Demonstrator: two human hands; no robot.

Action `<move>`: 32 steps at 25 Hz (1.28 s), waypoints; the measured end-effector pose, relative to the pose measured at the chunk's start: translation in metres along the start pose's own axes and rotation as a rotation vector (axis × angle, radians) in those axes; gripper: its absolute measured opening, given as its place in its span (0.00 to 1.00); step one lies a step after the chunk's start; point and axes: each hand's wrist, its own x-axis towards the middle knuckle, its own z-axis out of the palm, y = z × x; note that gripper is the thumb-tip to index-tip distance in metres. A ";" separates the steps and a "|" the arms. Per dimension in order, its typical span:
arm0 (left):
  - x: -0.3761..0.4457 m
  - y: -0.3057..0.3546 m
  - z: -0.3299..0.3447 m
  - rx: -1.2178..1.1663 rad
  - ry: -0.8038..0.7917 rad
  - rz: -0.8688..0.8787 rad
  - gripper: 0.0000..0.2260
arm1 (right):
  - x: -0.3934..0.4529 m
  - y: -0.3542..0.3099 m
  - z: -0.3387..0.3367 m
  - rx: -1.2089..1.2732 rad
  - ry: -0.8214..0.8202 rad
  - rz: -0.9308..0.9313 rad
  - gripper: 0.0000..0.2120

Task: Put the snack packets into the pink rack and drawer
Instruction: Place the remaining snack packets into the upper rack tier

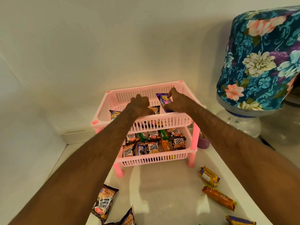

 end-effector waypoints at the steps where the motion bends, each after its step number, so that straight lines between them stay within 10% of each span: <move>1: 0.000 0.001 0.000 -0.029 -0.004 0.044 0.22 | 0.002 -0.001 -0.001 -0.033 -0.031 -0.008 0.28; 7: -0.013 0.005 0.003 -0.095 -0.226 0.085 0.29 | 0.006 -0.010 -0.002 -0.197 -0.177 -0.001 0.27; 15: -0.045 -0.007 0.019 -0.208 0.289 0.199 0.20 | 0.016 -0.007 -0.001 -0.334 -0.236 0.029 0.25; 23: -0.119 -0.038 0.086 -0.359 0.800 0.296 0.10 | -0.057 0.005 0.031 0.035 0.475 -0.359 0.11; 32: -0.221 -0.077 0.229 -0.504 0.439 -0.083 0.12 | -0.166 0.051 0.185 0.291 0.181 -0.128 0.10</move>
